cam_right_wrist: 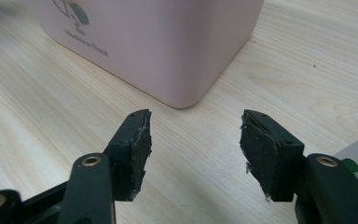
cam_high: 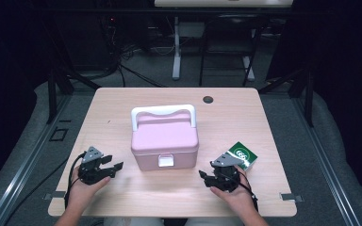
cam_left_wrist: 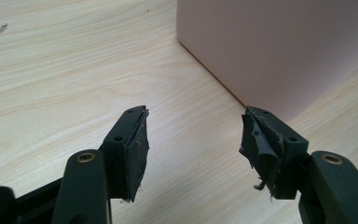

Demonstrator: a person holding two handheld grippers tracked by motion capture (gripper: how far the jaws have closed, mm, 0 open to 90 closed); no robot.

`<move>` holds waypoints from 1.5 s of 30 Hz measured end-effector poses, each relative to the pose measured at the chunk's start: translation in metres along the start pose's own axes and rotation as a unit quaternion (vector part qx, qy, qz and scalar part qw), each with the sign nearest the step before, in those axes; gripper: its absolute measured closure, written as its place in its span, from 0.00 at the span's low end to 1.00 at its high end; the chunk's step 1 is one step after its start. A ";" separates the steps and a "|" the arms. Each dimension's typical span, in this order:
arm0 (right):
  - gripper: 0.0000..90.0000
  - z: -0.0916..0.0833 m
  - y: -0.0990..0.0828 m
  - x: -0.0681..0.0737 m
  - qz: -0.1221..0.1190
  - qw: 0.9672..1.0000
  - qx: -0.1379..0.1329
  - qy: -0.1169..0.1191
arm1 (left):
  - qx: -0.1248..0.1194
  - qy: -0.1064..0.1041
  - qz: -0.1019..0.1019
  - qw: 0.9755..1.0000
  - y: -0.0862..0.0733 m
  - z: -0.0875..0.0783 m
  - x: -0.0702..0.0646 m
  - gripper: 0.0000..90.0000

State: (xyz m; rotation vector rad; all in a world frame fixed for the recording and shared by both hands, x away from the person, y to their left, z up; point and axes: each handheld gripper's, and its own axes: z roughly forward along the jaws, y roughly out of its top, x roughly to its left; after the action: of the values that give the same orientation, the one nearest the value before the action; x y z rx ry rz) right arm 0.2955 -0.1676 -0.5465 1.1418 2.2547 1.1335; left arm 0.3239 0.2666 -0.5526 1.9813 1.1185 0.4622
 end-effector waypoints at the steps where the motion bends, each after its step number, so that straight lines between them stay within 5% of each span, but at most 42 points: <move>1: 0.47 0.000 0.000 0.000 0.001 1.000 -0.002 0.000 | -0.002 0.002 0.001 1.000 0.000 0.000 0.000 0.45; 24: 0.58 0.000 0.002 -0.002 0.021 1.000 -0.016 0.014 | -0.017 -0.008 -0.028 0.999 0.004 -0.003 -0.004 0.53; 29: 0.59 -0.002 0.010 -0.005 0.029 0.999 -0.019 0.006 | -0.019 0.002 -0.031 0.999 0.016 -0.004 -0.004 0.53; 34: 0.65 -0.007 0.039 -0.018 0.041 0.998 -0.039 -0.006 | -0.024 0.000 -0.043 0.999 0.041 -0.003 0.002 0.60; 45: 0.70 0.028 0.054 -0.040 0.089 0.995 -0.036 -0.034 | -0.025 -0.011 -0.048 0.998 0.049 0.016 0.002 0.69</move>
State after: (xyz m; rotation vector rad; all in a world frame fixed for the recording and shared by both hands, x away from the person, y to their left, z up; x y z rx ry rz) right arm 0.3639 -0.1673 -0.5222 1.3520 2.0779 1.2130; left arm 0.3619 0.2465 -0.5244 1.8768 1.1713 0.4126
